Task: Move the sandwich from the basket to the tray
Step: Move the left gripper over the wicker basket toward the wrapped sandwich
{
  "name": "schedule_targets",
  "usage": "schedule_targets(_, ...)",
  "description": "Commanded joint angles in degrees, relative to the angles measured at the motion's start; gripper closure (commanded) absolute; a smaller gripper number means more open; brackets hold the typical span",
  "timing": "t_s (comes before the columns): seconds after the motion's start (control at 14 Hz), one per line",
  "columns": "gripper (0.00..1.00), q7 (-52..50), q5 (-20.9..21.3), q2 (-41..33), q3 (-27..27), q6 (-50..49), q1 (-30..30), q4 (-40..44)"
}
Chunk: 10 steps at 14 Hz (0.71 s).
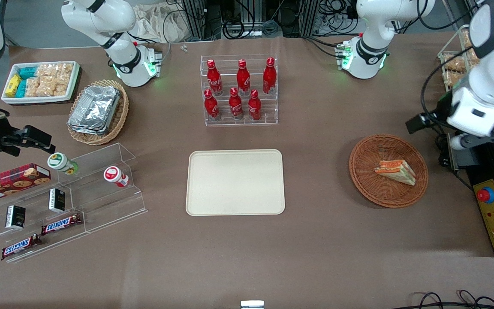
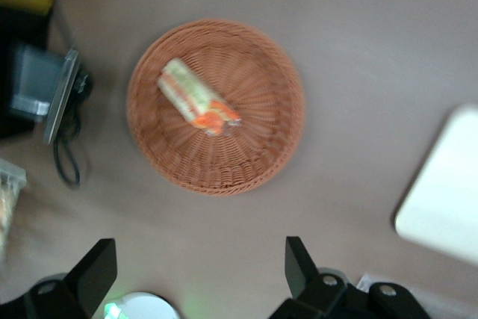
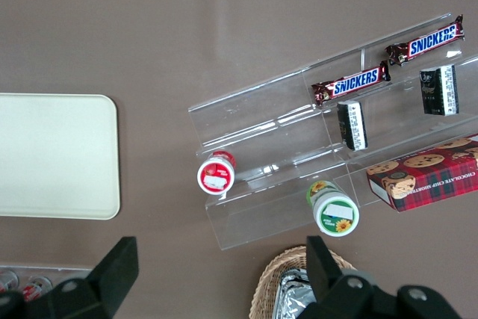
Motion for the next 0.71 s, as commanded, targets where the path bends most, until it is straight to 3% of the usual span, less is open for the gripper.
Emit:
schedule_targets(0.0,0.00,-9.26,0.75,6.79,1.12,-0.49,1.52,1.17)
schedule_targets(0.29,0.00,-20.85,-1.97,14.97,6.66,4.15,1.52,-0.50)
schedule_targets(0.64,0.00,-38.87,-7.41,22.80,7.90,18.38,1.52,-5.24)
